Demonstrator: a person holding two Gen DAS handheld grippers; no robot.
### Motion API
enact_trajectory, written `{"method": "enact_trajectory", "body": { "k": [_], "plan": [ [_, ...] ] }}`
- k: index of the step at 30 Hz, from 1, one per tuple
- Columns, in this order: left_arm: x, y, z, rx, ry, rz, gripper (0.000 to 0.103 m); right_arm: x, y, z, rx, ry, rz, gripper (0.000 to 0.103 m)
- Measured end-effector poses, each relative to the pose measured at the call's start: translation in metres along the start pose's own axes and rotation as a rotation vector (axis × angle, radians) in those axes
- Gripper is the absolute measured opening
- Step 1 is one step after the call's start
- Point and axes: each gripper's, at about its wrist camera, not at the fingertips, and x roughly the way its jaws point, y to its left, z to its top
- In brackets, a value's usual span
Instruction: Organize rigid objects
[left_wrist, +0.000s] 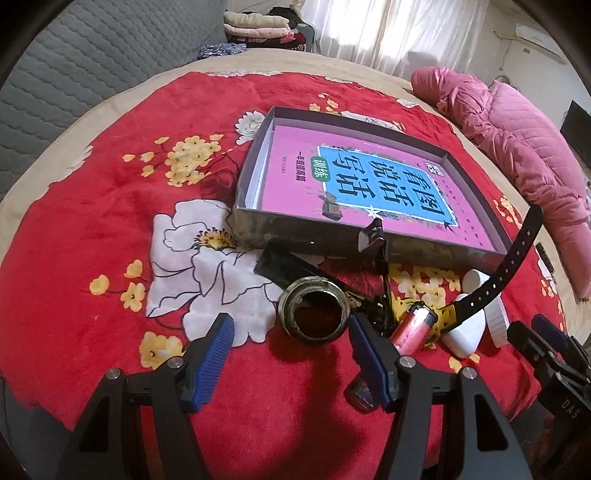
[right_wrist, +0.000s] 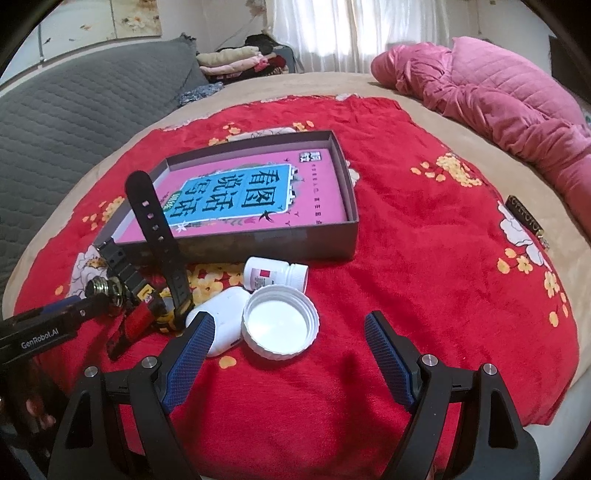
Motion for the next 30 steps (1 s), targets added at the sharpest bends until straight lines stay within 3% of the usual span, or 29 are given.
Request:
{"method": "enact_trajectory", "body": {
  "k": [13, 24, 30],
  "plan": [
    [0.007, 0.002, 0.004, 0.0, 0.007, -0.064, 0.057, 0.027, -0.006, -0.001, 0.012, 0.061, 0.027, 0.083],
    [0.012, 0.006, 0.006, -0.013, 0.014, -0.094, 0.052, 0.031, 0.0, 0.001, -0.038, 0.034, 0.08, 0.054],
    [0.012, 0.006, 0.005, -0.013, 0.018, -0.105, 0.049, 0.031, 0.0, 0.001, -0.036, 0.031, 0.093, 0.053]
  ]
}}
